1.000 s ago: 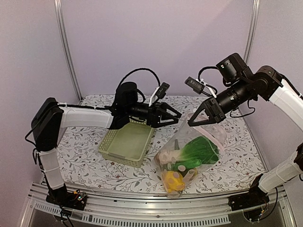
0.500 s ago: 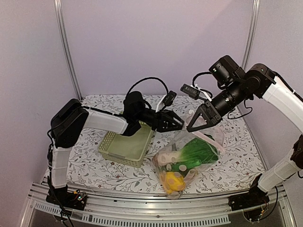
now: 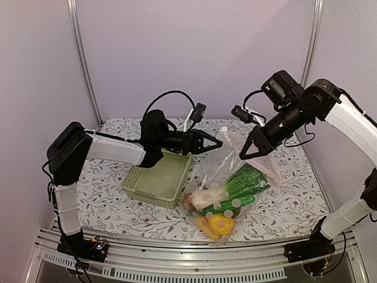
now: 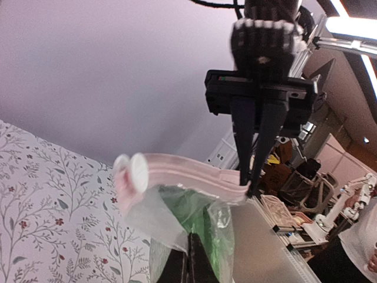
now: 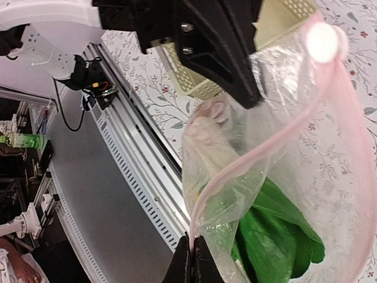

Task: Place the food in the zip-top bag and seal the zipper
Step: Pass from the right arm to the left, then pass from the left arm to the right

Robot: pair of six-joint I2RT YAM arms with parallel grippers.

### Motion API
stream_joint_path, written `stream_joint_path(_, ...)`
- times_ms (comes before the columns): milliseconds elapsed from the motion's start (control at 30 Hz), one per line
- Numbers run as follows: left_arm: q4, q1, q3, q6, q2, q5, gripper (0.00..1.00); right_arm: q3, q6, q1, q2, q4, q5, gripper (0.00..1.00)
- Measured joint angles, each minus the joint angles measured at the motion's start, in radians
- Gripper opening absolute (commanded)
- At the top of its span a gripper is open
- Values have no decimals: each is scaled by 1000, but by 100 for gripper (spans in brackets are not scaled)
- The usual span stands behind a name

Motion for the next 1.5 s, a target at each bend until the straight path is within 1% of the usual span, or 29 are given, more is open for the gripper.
stream_joint_path(133, -134, 2, -22, 101, -111, -114, 0, 2, 5, -76, -2, -2, 117, 4)
stream_joint_path(233, -216, -1, -22, 163, -186, -193, 0, 32, 6, -117, 1, 8, 212, 15)
stream_joint_path(300, -248, -5, -24, 190, -212, -232, 0, 73, 5, -124, 10, 21, 245, 22)
stream_joint_path(400, -285, -10, -48, 229, -235, -281, 0, 121, -8, -123, 29, 73, 238, 29)
stream_joint_path(433, -302, -13, -57, 243, -238, -295, 0, 123, -11, -123, 32, 95, 232, 31)
stream_joint_path(600, -414, -45, -59, 346, -242, -346, 0, 123, -48, -120, 34, 188, 200, 46)
stream_joint_path(733, -504, -73, -57, 420, -261, -371, 0, 125, -123, -107, 34, 257, 180, 58)
stream_joint_path(867, -566, -79, -57, 467, -293, -387, 0, 127, -198, -67, 35, 299, 147, 67)
stream_joint_path(1067, -652, -79, -58, 509, -345, -408, 0, 126, -288, -5, 45, 322, 80, 68)
stream_joint_path(1300, -727, -73, -88, 533, -418, -404, 0, 117, -345, 15, 59, 333, 52, 65)
stream_joint_path(1400, -750, -68, -106, 541, -447, -404, 0, 92, -361, 19, 60, 338, 52, 59)
stream_joint_path(1500, -777, -57, -128, 546, -480, -405, 0, 77, -373, 33, 75, 338, 52, 51)
